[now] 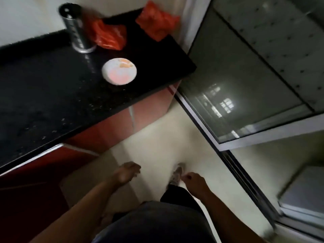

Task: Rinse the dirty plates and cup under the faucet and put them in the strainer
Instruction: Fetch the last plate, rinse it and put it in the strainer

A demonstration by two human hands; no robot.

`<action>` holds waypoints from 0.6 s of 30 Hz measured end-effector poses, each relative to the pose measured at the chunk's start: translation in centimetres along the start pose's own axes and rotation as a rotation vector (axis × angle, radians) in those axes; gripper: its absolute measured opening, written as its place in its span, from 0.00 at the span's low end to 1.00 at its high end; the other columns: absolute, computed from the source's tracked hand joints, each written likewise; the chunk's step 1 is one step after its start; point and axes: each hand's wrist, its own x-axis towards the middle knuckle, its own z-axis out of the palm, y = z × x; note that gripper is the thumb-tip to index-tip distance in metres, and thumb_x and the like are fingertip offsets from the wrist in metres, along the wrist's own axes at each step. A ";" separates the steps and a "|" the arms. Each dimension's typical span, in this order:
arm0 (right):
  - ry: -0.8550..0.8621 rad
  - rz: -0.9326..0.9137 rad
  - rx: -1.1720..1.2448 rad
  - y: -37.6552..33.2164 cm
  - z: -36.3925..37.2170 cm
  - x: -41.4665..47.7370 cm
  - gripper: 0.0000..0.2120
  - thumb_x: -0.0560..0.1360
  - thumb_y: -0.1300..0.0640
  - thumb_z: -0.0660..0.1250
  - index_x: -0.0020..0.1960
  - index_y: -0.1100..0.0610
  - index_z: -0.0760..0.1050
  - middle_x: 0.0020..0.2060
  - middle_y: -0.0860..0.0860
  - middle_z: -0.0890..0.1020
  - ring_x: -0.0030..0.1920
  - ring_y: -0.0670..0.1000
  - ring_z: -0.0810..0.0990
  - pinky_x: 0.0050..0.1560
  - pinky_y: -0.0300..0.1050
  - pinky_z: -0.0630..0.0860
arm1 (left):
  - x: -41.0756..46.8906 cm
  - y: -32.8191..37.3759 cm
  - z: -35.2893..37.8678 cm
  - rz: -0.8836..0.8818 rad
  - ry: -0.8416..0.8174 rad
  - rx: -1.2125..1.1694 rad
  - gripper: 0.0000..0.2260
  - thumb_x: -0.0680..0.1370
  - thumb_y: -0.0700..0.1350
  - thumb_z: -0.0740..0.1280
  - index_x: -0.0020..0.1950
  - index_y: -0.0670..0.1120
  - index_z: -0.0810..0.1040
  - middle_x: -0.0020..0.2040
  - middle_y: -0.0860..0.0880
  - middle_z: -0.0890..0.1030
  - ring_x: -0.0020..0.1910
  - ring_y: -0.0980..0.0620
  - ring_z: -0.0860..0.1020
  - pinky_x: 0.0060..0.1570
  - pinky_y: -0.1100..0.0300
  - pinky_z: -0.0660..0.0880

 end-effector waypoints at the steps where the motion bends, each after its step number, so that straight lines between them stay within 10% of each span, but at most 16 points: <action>1: -0.007 0.041 0.012 2.6 -1.5 1.2 0.16 0.83 0.51 0.60 0.58 0.60 0.80 0.57 0.59 0.83 0.61 0.61 0.80 0.53 0.46 0.72 | 1.6 1.9 1.6 0.026 -0.007 -0.014 0.11 0.87 0.38 0.61 0.50 0.45 0.82 0.54 0.40 0.83 0.46 0.46 0.80 0.42 0.55 0.72; 5: -0.052 0.161 0.034 10.0 -8.2 5.3 0.13 0.80 0.55 0.61 0.54 0.62 0.81 0.58 0.60 0.84 0.61 0.61 0.80 0.58 0.47 0.74 | 7.1 10.8 7.4 0.051 0.029 0.130 0.10 0.86 0.40 0.63 0.56 0.43 0.85 0.58 0.38 0.86 0.50 0.45 0.83 0.40 0.60 0.76; 10: -0.110 0.126 -0.048 11.3 -17.9 11.5 0.13 0.80 0.57 0.61 0.47 0.66 0.78 0.50 0.60 0.83 0.56 0.62 0.81 0.49 0.45 0.71 | 8.0 15.3 8.2 -0.050 0.134 0.243 0.15 0.84 0.32 0.60 0.68 0.36 0.81 0.71 0.38 0.80 0.68 0.39 0.79 0.68 0.51 0.75; 18: -0.199 -0.176 -0.260 -7.0 -27.2 24.2 0.16 0.82 0.56 0.60 0.60 0.63 0.81 0.58 0.60 0.83 0.60 0.61 0.81 0.59 0.48 0.77 | 9.8 17.4 1.8 -0.261 0.434 -0.125 0.12 0.86 0.42 0.63 0.61 0.39 0.84 0.60 0.38 0.86 0.58 0.39 0.84 0.56 0.50 0.79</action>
